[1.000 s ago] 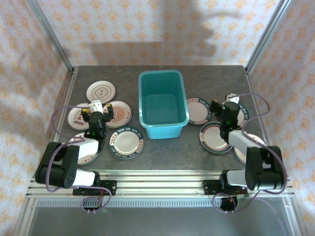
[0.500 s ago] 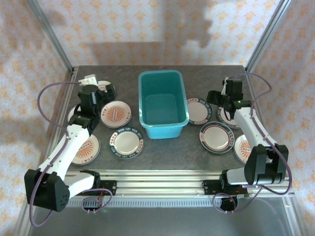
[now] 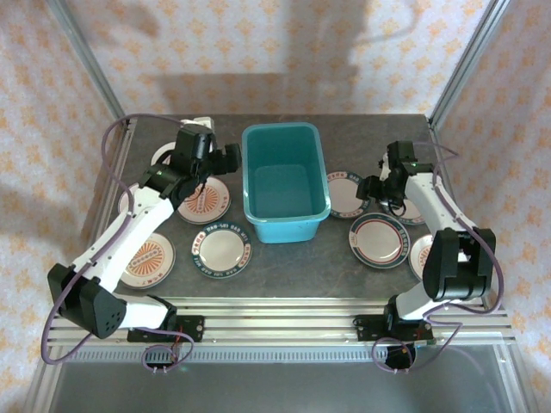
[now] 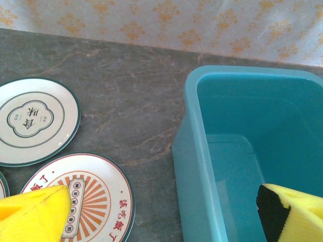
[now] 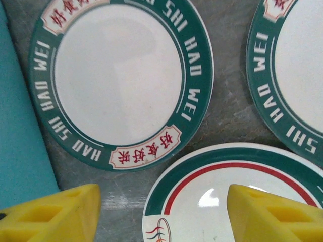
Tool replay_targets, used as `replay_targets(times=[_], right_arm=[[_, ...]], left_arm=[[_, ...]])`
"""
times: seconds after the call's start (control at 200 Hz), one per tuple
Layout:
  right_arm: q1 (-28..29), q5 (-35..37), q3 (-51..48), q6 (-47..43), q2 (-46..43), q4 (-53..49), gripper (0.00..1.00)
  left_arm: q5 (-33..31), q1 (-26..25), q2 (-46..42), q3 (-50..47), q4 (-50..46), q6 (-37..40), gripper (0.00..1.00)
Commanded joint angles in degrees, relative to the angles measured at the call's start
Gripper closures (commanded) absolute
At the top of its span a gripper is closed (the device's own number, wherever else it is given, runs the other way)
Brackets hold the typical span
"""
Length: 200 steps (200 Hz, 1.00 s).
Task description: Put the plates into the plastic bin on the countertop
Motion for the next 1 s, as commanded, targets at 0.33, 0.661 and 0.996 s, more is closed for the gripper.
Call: replay_targets(times=[0.33,0.661,0.996], right_arm=[[-2.1,0.5,1.4,6.1,5.6,-1.9,0.39],[-2.1,0.2,7.5,5.0,13.8,1.6,0.45],[-2.1,2.8,11.0,4.1,20.0,1.3,0.50]], left_arm=[[2.7,0.1,9.1,11.9,-1.2,4.2,0.02],[2.9,0.7,12.8,15.1,-0.2,6.7,0.02],[3.3,1.9,15.6,17.5,-1.6,6.8,0.02]])
